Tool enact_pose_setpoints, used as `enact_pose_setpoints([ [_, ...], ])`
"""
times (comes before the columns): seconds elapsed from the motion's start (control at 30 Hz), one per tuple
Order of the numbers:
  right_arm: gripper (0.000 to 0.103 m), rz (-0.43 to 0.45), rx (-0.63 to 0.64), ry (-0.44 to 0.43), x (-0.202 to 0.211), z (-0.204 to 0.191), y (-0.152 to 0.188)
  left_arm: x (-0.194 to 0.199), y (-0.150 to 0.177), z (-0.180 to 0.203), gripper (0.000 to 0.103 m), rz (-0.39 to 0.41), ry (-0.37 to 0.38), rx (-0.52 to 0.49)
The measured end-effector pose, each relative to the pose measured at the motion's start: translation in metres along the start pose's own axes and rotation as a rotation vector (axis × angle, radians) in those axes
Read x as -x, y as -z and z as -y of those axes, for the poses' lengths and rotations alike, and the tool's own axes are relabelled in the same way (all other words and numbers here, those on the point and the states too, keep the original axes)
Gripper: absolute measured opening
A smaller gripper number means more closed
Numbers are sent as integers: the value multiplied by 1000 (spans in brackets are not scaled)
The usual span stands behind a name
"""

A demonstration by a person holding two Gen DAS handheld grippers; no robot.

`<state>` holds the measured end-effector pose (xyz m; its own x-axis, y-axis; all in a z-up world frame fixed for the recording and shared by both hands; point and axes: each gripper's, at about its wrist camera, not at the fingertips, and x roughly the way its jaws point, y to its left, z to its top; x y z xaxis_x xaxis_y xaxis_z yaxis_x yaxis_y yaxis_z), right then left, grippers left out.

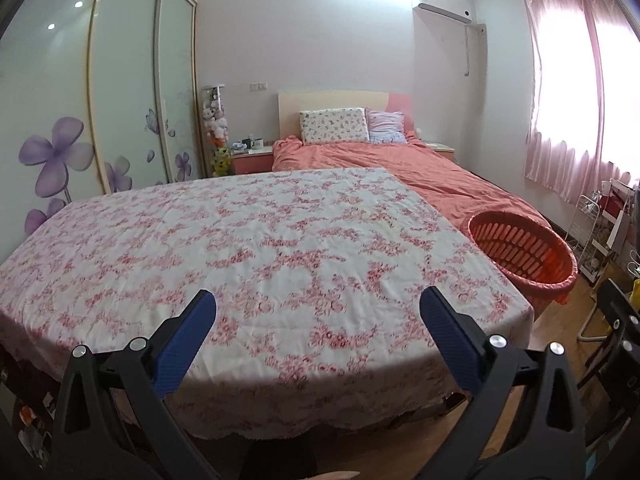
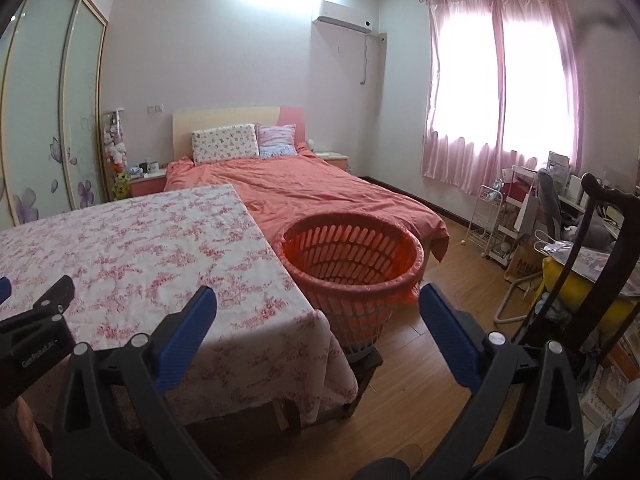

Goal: Collect trash

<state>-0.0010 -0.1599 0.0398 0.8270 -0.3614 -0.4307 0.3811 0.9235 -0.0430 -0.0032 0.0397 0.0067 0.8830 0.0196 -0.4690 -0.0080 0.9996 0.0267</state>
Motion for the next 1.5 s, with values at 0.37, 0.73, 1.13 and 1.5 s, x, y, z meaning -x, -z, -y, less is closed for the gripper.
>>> enact_pose_setpoints([
  [0.37,99,-63,8,46,-13,-3,11,2,5,-2,100,-21,-9,16],
  [0.73,99,-68,20,70,-17,-5,14,2,6,-1,100,-26,-28,14],
  [1.13,99,-70,21,69,-18,-6,14,7,5,1,100,-20,-19,18],
  [1.5,99,-70,20,67,-18,-6,14,10,5,2,100,-18,-7,21],
])
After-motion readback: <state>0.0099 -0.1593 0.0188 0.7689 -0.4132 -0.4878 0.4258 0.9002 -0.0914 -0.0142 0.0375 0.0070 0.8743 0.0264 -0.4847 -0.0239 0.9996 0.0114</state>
